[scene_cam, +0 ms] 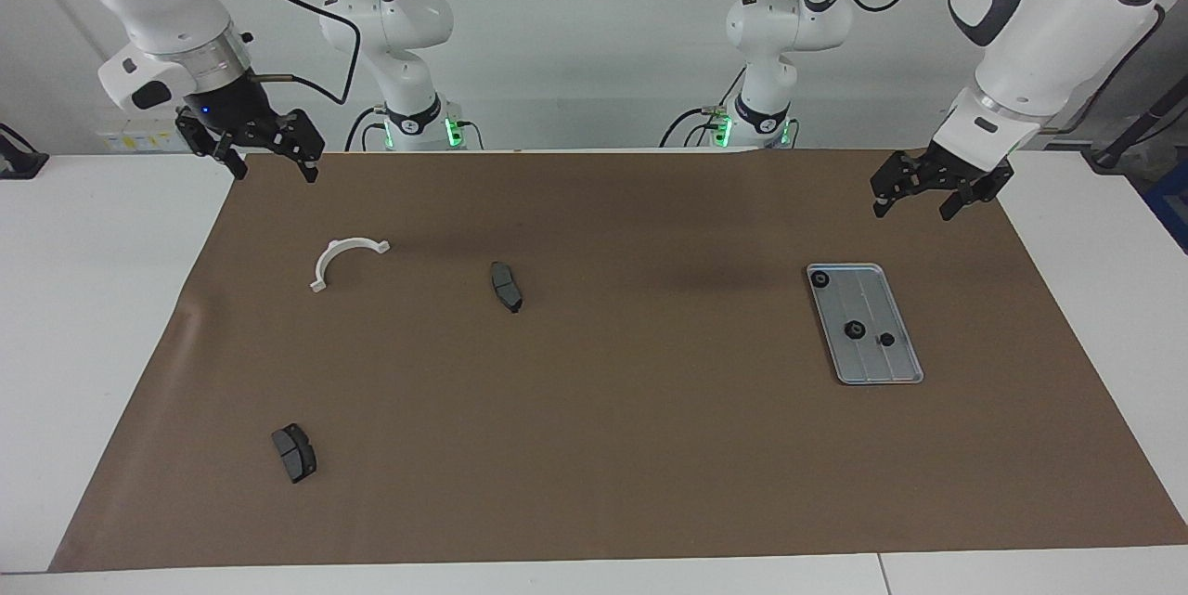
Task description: Pick bearing gear from pile to tray
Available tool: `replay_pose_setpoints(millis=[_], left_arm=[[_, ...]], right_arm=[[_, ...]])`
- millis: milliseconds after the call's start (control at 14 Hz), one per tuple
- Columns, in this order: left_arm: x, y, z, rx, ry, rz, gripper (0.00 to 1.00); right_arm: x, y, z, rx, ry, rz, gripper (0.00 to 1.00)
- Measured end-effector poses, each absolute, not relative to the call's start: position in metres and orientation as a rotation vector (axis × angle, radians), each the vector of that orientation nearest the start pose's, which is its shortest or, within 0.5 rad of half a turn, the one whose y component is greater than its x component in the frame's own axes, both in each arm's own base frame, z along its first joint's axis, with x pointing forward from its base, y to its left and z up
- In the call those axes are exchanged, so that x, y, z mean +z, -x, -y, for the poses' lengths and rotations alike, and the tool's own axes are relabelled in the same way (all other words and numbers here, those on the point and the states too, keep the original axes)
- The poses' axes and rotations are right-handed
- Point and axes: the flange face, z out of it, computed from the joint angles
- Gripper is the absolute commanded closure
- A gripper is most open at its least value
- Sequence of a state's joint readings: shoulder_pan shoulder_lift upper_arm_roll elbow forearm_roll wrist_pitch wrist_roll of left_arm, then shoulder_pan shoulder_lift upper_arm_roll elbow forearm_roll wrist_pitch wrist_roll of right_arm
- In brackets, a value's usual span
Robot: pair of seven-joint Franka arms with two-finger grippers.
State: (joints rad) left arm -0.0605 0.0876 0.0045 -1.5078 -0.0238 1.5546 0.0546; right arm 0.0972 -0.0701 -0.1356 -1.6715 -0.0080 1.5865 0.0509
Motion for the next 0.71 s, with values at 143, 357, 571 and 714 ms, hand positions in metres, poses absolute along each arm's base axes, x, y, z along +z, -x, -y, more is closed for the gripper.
replay_pose_setpoints(millis=[143, 357, 571, 714], left_arm=[[0.6086, -0.5774, 0.0379, 0.059, 3.154, -0.185, 0.0], [0.6109, -0.5769, 0.0409, 0.051, 3.153, -0.194, 0.0], [0.611, -0.577, 0.0399, 0.051, 3.152, -0.191, 0.0], [0.611, -0.5772, 0.0354, 0.052, 3.152, -0.178, 0.0]], right_arm=[[0.6166, -0.5331, 0.0238, 0.017, 3.137, -0.139, 0.0], [0.6171, -0.5331, 0.0237, 0.013, 3.137, -0.139, 0.0], [0.6172, -0.5331, 0.0232, 0.013, 3.135, -0.138, 0.0], [0.6174, -0.5331, 0.0214, 0.013, 3.135, -0.133, 0.0]])
